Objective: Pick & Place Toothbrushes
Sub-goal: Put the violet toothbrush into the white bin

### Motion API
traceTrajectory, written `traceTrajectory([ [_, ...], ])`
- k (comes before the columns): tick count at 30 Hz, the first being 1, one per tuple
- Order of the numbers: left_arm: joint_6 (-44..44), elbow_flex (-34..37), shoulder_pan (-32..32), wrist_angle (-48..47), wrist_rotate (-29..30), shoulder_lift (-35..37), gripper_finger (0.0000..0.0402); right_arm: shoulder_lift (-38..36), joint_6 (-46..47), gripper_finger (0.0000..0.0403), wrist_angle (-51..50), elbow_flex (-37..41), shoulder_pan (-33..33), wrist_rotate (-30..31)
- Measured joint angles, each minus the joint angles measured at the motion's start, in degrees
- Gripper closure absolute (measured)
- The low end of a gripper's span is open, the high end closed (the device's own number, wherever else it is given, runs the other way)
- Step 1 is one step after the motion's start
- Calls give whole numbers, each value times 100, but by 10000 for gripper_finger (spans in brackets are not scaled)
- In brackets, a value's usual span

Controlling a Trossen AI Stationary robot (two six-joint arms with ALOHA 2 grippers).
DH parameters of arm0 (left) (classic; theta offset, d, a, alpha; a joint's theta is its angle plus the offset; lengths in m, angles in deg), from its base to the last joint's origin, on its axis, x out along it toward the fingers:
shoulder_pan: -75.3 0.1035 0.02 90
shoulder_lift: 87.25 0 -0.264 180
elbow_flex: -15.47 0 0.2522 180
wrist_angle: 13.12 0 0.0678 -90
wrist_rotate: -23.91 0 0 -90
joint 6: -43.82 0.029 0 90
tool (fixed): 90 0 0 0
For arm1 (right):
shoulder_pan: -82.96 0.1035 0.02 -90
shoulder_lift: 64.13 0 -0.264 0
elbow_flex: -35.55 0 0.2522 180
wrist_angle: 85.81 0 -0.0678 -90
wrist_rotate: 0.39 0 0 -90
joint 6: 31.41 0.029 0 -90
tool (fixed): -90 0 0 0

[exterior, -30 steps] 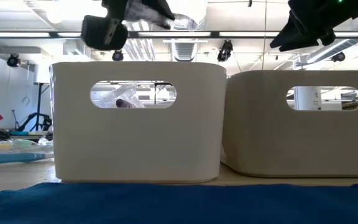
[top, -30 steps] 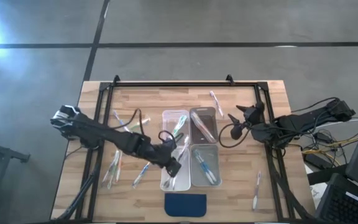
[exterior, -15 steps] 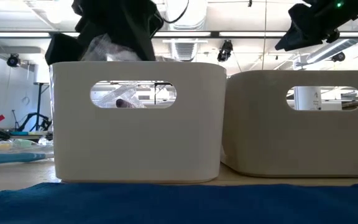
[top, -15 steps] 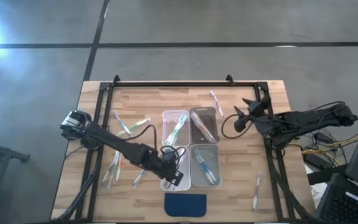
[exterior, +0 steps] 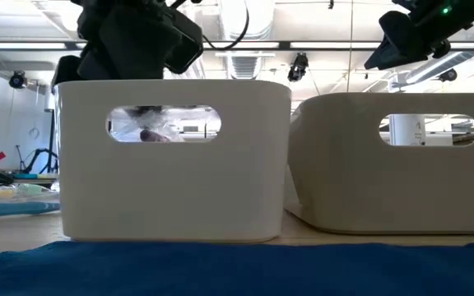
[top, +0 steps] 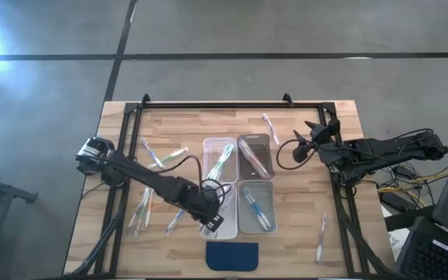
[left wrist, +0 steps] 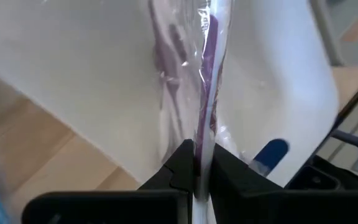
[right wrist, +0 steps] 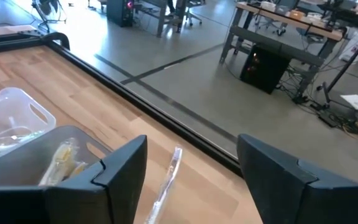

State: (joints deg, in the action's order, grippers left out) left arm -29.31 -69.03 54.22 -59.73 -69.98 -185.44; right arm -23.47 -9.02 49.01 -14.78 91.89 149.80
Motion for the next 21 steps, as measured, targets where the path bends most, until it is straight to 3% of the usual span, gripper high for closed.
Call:
traceTrajectory([
  [14, 150, 0, 111, 230, -139, -42, 373, 4, 13, 131, 20, 38, 2, -5],
  [21, 335, 0, 244, 309, -190, -293, 373, 4, 13, 147, 22, 38, 4, -9],
])
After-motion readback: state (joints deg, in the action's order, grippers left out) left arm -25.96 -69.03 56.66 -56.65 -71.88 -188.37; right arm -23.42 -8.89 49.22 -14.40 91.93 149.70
